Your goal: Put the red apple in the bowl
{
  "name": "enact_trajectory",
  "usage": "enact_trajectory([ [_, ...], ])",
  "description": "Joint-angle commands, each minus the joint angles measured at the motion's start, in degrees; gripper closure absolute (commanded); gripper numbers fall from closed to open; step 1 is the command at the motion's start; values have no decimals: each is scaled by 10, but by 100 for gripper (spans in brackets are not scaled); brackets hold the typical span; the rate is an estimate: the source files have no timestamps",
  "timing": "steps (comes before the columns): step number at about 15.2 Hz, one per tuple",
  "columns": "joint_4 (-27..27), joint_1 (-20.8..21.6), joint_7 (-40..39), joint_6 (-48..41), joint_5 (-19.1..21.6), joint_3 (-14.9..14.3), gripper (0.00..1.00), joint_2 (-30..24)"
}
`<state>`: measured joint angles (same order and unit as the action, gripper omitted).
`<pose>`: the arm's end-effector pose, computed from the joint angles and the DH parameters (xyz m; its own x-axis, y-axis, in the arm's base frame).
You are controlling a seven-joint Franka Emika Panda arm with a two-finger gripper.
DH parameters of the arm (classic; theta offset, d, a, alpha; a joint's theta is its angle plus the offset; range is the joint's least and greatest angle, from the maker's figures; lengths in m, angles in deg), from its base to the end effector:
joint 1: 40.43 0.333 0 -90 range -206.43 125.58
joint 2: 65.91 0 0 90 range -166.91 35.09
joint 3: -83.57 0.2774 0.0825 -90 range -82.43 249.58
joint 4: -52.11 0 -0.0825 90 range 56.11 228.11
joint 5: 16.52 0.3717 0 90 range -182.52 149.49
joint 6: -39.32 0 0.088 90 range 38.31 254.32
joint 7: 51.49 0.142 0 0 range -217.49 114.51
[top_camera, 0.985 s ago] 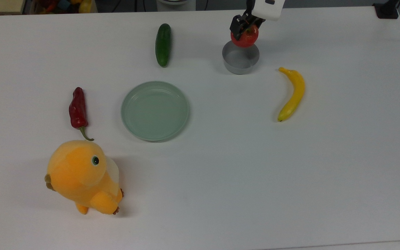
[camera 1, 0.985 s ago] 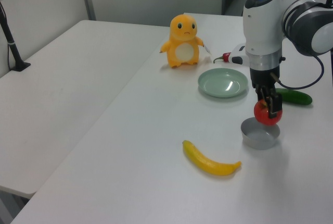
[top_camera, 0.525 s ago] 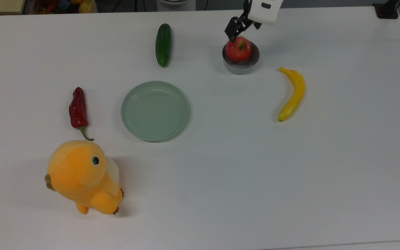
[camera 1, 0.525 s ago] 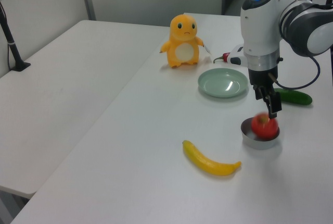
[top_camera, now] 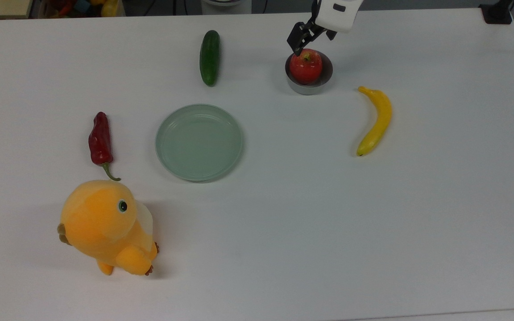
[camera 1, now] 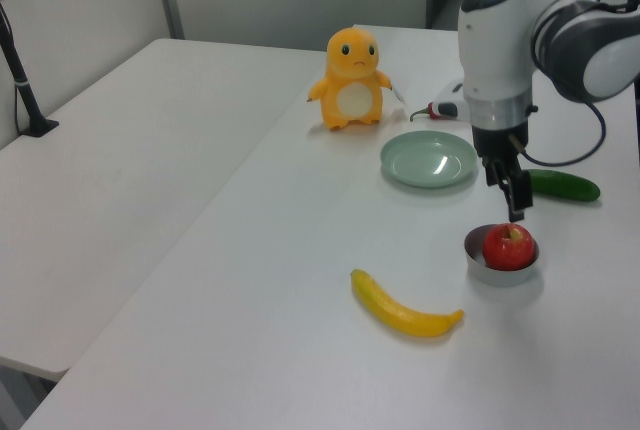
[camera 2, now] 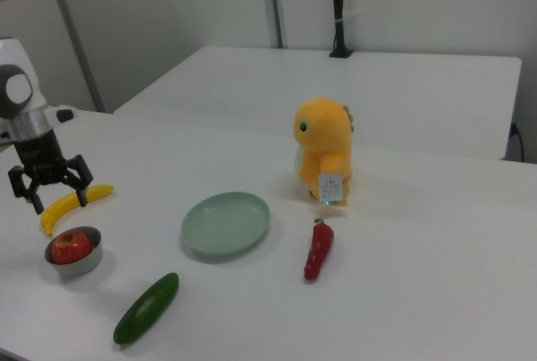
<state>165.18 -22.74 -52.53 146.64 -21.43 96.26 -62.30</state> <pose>0.4647 0.2609 0.3581 0.8273 0.5376 -0.1628 0.5522 -0.8316 0.0598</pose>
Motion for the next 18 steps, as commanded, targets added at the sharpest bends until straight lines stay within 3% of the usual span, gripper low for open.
enact_trajectory([
  [1,-34,-28,50,9,10,-7,0,-14],
  [4,-74,-64,124,35,10,-20,0,-12],
  [6,-93,-65,139,33,10,-49,0,-16],
  [8,-122,-71,140,28,10,-72,0,-15],
  [11,-149,-123,136,28,9,-78,0,-20],
  [15,-152,-126,136,7,11,-110,0,-40],
  [18,-152,-125,101,-58,10,-115,0,-52],
])
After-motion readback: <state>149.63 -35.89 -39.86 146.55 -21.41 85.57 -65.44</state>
